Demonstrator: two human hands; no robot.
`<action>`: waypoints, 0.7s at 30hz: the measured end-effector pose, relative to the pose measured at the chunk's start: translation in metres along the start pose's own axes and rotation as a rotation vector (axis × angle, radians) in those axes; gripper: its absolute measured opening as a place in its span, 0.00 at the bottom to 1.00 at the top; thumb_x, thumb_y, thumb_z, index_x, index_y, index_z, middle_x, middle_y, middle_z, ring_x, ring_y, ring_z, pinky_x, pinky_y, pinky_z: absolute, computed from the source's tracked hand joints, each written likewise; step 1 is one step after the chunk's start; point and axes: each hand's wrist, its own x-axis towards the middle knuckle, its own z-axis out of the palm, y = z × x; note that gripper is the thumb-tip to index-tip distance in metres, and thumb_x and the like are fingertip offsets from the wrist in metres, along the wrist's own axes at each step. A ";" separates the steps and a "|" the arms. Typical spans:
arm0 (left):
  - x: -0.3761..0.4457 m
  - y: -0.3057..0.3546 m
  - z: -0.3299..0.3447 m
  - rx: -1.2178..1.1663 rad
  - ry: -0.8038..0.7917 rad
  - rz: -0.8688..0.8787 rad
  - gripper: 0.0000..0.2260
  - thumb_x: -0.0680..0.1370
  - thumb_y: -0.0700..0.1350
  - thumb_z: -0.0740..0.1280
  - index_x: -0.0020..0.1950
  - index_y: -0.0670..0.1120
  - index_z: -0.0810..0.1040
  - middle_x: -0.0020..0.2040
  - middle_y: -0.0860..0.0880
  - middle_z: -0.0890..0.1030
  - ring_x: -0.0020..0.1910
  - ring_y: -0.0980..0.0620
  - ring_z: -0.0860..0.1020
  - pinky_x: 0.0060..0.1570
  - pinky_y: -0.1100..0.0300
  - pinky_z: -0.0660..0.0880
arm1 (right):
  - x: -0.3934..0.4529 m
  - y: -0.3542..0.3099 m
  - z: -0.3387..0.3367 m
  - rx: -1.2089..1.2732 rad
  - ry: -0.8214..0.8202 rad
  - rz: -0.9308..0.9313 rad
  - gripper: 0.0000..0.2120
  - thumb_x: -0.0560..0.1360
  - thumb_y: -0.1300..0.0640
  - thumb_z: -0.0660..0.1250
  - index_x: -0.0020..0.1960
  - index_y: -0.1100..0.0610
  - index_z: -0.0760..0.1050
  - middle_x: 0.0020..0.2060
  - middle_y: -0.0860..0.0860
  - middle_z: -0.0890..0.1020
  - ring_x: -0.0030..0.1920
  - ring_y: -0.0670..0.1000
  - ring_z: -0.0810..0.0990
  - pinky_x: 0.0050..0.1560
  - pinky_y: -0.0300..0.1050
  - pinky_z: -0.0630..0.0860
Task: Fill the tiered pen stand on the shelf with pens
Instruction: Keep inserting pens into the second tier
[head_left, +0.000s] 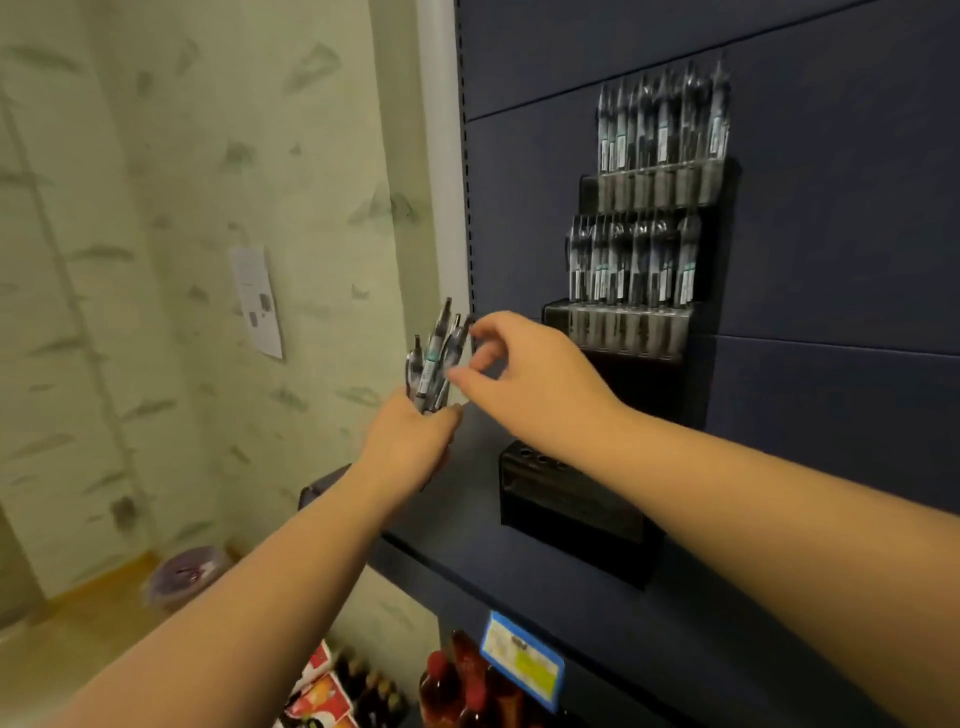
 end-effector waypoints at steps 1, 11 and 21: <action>0.010 -0.005 0.001 -0.003 -0.028 0.026 0.05 0.78 0.42 0.65 0.41 0.47 0.72 0.27 0.47 0.73 0.26 0.49 0.71 0.29 0.55 0.69 | 0.009 0.002 0.005 0.058 0.023 0.044 0.24 0.77 0.44 0.71 0.69 0.52 0.72 0.48 0.43 0.80 0.45 0.44 0.79 0.43 0.43 0.76; 0.103 -0.049 0.002 0.020 -0.246 0.309 0.06 0.76 0.45 0.68 0.43 0.53 0.72 0.30 0.53 0.77 0.29 0.53 0.77 0.32 0.58 0.72 | 0.065 -0.004 0.031 -0.039 0.238 0.141 0.06 0.75 0.51 0.74 0.46 0.54 0.84 0.40 0.47 0.83 0.42 0.45 0.79 0.48 0.45 0.77; 0.152 -0.029 0.009 -0.096 -0.500 0.437 0.07 0.77 0.47 0.68 0.43 0.53 0.71 0.28 0.55 0.78 0.27 0.57 0.78 0.33 0.58 0.72 | 0.090 -0.011 0.024 -0.154 0.457 0.146 0.07 0.74 0.53 0.75 0.42 0.56 0.84 0.35 0.51 0.84 0.38 0.49 0.81 0.45 0.49 0.79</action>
